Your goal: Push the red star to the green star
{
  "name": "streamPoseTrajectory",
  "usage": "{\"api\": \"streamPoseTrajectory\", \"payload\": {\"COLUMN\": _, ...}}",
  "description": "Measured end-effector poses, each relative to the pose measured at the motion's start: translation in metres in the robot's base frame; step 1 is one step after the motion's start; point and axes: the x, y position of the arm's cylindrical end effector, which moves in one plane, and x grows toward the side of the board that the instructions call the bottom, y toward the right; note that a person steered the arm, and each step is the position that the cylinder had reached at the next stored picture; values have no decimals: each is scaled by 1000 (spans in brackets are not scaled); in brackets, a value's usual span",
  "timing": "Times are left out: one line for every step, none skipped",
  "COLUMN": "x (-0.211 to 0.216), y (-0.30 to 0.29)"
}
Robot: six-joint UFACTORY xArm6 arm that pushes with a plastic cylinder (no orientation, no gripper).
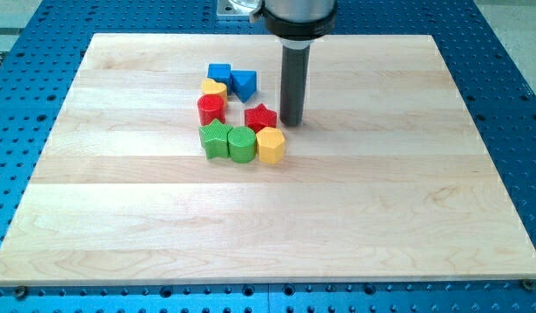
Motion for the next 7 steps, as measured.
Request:
{"api": "streamPoseTrajectory", "payload": {"x": 8, "y": 5}}
{"api": "streamPoseTrajectory", "payload": {"x": 19, "y": -1}}
{"api": "streamPoseTrajectory", "payload": {"x": -1, "y": -32}}
{"api": "streamPoseTrajectory", "payload": {"x": -18, "y": -56}}
{"api": "streamPoseTrajectory", "payload": {"x": -19, "y": -77}}
{"api": "streamPoseTrajectory", "payload": {"x": -19, "y": -95}}
{"api": "streamPoseTrajectory", "payload": {"x": -19, "y": -81}}
